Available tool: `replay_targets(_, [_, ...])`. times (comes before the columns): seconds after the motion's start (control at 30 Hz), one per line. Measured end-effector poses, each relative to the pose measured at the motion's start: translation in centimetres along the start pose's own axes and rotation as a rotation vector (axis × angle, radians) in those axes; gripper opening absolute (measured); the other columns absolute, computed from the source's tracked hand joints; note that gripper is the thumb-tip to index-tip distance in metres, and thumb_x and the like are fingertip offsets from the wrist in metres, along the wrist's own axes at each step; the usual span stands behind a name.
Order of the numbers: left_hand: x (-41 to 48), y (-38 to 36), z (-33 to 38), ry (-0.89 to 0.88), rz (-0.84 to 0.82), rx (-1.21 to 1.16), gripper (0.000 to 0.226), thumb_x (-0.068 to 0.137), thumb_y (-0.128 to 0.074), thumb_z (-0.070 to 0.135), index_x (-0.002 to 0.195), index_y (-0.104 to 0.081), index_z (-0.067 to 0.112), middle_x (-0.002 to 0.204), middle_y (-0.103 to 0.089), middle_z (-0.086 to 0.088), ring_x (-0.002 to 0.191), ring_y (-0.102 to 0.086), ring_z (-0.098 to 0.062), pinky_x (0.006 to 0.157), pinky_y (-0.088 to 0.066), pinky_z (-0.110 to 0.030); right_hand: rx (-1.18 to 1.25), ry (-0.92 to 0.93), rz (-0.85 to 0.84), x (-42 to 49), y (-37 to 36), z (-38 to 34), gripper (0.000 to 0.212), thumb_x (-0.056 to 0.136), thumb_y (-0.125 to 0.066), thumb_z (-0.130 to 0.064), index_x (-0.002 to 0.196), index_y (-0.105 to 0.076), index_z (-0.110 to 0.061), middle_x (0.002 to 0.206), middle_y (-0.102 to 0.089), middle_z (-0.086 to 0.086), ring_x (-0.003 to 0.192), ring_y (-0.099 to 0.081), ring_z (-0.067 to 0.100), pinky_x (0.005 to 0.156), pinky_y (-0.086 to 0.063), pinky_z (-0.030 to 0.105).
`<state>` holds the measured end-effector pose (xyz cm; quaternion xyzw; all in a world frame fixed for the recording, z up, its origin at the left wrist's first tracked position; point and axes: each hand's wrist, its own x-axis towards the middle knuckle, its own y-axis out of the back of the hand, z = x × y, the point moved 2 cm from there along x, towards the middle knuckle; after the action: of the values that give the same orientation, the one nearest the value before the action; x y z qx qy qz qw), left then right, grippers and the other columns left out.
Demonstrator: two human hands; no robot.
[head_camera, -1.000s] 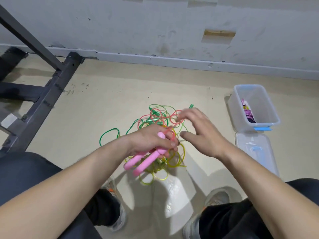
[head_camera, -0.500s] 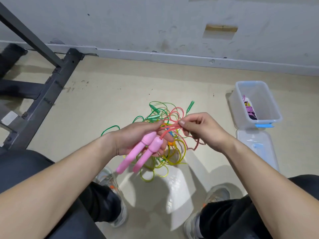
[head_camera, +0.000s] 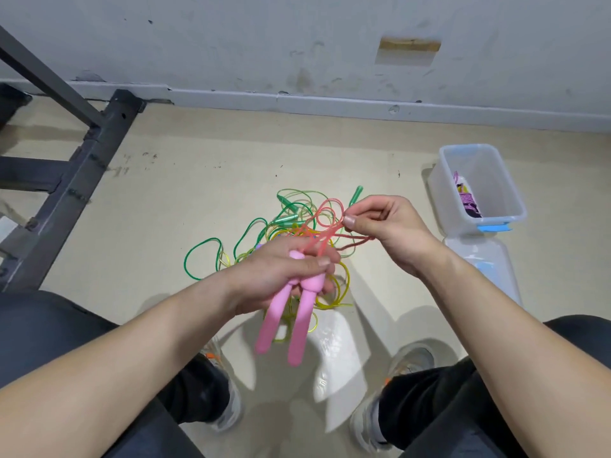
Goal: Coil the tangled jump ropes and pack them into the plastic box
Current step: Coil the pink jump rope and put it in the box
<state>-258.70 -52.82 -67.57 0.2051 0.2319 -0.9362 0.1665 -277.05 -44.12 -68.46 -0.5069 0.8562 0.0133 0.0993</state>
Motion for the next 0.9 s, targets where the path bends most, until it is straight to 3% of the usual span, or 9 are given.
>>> replay_targets(0.17, [1.3,2.1,0.6,-0.036,0.341,0.045,0.011,0.096,-0.061,0.005,0.101,-0.068,-0.002,0.092,-0.071,-0.013,0.073,-0.073,-0.024,0.059,-0.058,-0.025,-0.391,-0.015,0.097,-1.6,-2.3,3.4,0.016,0.095,-0.063,-0.019,0.079,-0.067,-0.016,0.048,-0.05,-0.012,0.045,-0.041,0.005,0.051,-0.033,0.026])
replay_targets(0.27, [2.0,3.3,-0.8,0.052,0.5,0.112,0.021,0.097,-0.065,0.009,0.106,-0.066,-0.01,0.09,-0.069,-0.018,0.064,-0.072,-0.023,0.057,-0.06,-0.029,-0.816,0.017,0.001,-3.0,-4.3,4.5,0.021,0.102,-0.048,-0.029,0.106,-0.069,-0.025,0.075,-0.066,-0.011,0.073,-0.061,0.013,0.068,-0.047,0.034])
replay_targets(0.37, [2.5,4.7,-1.3,0.111,0.565,0.409,0.025,0.094,-0.071,0.019,0.105,-0.069,-0.003,0.084,-0.075,-0.016,0.068,-0.075,-0.027,0.068,-0.063,-0.039,-1.136,0.022,-0.01,-3.7,-5.1,4.3,0.028,0.104,-0.04,-0.039,0.12,-0.062,-0.032,0.102,-0.072,0.002,0.099,-0.064,0.029,0.076,-0.05,0.037])
replay_targets(0.43, [2.4,5.0,-0.9,0.135,0.556,0.447,0.021,0.094,-0.071,0.017,0.103,-0.071,-0.002,0.077,-0.075,-0.012,0.07,-0.075,-0.027,0.072,-0.063,-0.042,-1.155,0.02,0.01,-3.9,-4.9,4.4,0.026,0.103,-0.042,-0.041,0.116,-0.063,-0.033,0.099,-0.072,0.001,0.097,-0.064,0.03,0.073,-0.047,0.036])
replay_targets(0.53, [2.4,4.5,-0.6,0.162,0.49,0.15,0.021,0.096,-0.065,0.006,0.109,-0.063,-0.01,0.088,-0.07,-0.017,0.069,-0.074,-0.03,0.062,-0.064,-0.036,-1.018,-0.047,0.01,-3.5,-4.4,5.0,0.021,0.101,-0.046,-0.038,0.105,-0.065,-0.029,0.08,-0.07,-0.002,0.087,-0.064,0.027,0.072,-0.05,0.036])
replay_targets(0.63, [2.6,4.0,-0.8,0.104,0.559,0.065,0.009,0.098,-0.061,0.005,0.098,-0.064,-0.003,0.083,-0.067,-0.015,0.065,-0.072,-0.025,0.052,-0.059,-0.029,-0.868,-0.034,-0.018,-3.4,-4.9,5.7,0.021,0.102,-0.048,-0.033,0.102,-0.068,-0.027,0.064,-0.057,-0.007,0.071,-0.054,0.022,0.067,-0.042,0.034])
replay_targets(0.7, [3.0,4.1,-1.3,0.045,0.702,0.034,0.008,0.098,-0.063,0.009,0.094,-0.065,0.002,0.081,-0.066,-0.014,0.061,-0.068,-0.021,0.057,-0.06,-0.032,-0.835,0.003,-0.081,-3.8,-5.8,5.7,0.024,0.104,-0.045,-0.034,0.105,-0.068,-0.03,0.067,-0.058,-0.006,0.072,-0.054,0.022,0.068,-0.044,0.037])
replay_targets(0.8, [3.5,4.2,-1.6,-0.044,0.841,-0.013,0.012,0.095,-0.067,0.015,0.097,-0.068,0.003,0.089,-0.066,-0.019,0.074,-0.067,-0.027,0.079,-0.062,-0.048,-0.809,0.004,-0.18,-4.2,-6.9,5.1,0.022,0.104,-0.036,-0.037,0.109,-0.058,-0.036,0.074,-0.06,-0.005,0.078,-0.056,0.023,0.068,-0.047,0.04])
replay_targets(0.9, [3.7,3.6,-1.8,-0.077,0.917,-0.072,0.02,0.097,-0.065,0.02,0.107,-0.068,0.002,0.099,-0.069,-0.021,0.078,-0.067,-0.03,0.08,-0.062,-0.048,-1.091,0.046,-0.192,-4.0,-7.3,4.8,0.03,0.102,-0.034,-0.052,0.123,-0.047,-0.035,0.089,-0.061,-0.001,0.089,-0.059,0.028,0.064,-0.037,0.037])
